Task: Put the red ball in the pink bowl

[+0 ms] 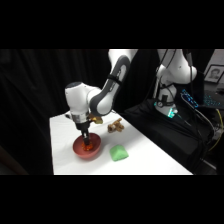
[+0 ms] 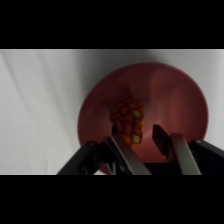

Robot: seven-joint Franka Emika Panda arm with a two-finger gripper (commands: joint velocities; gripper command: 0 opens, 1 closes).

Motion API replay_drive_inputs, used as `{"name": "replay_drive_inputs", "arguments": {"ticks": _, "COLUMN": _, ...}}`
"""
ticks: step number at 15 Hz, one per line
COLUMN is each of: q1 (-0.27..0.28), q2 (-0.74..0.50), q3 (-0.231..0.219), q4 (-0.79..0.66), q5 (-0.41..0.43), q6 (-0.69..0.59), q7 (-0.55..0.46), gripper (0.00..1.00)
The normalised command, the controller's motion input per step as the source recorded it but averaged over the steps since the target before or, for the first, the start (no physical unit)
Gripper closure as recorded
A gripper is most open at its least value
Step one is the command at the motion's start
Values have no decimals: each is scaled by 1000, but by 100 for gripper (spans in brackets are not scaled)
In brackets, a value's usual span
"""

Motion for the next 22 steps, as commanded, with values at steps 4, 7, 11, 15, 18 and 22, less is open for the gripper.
{"name": "replay_drive_inputs", "arguments": {"ticks": 4, "q1": 5, "q2": -72, "q3": 9, "q4": 121, "q5": 67, "q6": -205, "q7": -74, "gripper": 0}}
{"name": "replay_drive_inputs", "arguments": {"ticks": 7, "q1": -5, "q2": -245, "q3": 23, "q4": 25, "q5": 85, "q6": -324, "q7": -87, "gripper": 0}}
{"name": "replay_drive_inputs", "arguments": {"ticks": 11, "q1": -40, "q2": -353, "q3": 43, "q4": -47, "q5": 137, "q6": -363, "q7": -128, "gripper": 0}}
{"name": "replay_drive_inputs", "arguments": {"ticks": 15, "q1": -28, "q2": -390, "q3": 21, "q4": -83, "q5": 134, "q6": -322, "q7": -128, "gripper": 0}}
{"name": "replay_drive_inputs", "arguments": {"ticks": 18, "q1": 21, "q2": -338, "q3": -32, "q4": -52, "q5": 55, "q6": -321, "q7": -29, "gripper": 0}}
{"name": "replay_drive_inputs", "arguments": {"ticks": 22, "q1": 26, "q2": -242, "q3": -36, "q4": 4, "q5": 31, "q6": -267, "q7": -45, "gripper": 0}}
